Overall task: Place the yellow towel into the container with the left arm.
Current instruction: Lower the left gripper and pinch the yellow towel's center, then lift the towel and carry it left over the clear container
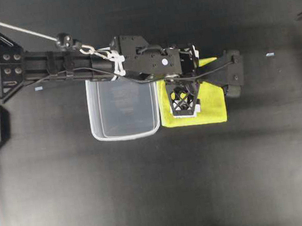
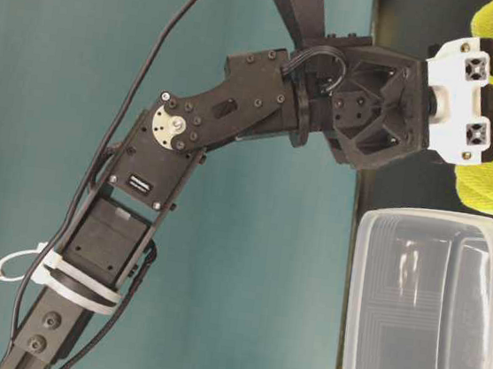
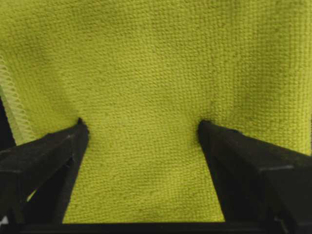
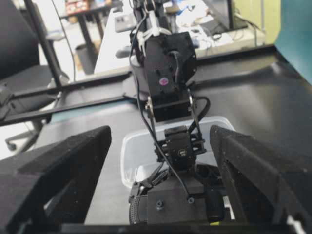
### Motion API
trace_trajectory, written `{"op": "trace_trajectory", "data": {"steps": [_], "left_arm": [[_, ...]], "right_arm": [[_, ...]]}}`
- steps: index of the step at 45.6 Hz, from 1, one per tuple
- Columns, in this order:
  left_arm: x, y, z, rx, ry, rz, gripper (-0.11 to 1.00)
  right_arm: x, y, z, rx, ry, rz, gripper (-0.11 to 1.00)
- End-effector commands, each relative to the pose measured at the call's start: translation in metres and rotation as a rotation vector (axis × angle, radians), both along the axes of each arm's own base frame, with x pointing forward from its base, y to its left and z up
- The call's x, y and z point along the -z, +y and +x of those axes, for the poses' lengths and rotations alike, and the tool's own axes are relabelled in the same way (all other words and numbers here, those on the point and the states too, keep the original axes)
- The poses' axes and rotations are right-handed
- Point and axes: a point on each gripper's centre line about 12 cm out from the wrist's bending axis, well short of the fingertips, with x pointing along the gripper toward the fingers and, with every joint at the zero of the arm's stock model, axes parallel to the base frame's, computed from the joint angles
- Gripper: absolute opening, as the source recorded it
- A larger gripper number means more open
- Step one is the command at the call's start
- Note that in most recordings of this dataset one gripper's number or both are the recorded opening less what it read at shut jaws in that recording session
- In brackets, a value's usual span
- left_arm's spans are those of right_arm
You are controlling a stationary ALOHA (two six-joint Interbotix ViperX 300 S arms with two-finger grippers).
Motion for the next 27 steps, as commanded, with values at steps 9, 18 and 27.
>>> {"op": "trace_trajectory", "data": {"steps": [9,18,27], "left_arm": [[0.013,-0.007,-0.004,0.017,0.020,0.002,0.75],[-0.004,-0.013,0.002,0.028,-0.023,0.004,0.23],[-0.048,-0.010,0.008,0.022,-0.103,0.007,0.07]], "right_arm": [[-0.001,0.000,0.001,-0.001,-0.006,0.000,0.78],[-0.002,0.000,0.001,0.001,-0.012,-0.001,0.77],[-0.006,0.000,-0.002,0.001,-0.031,-0.003,0.77]]}}
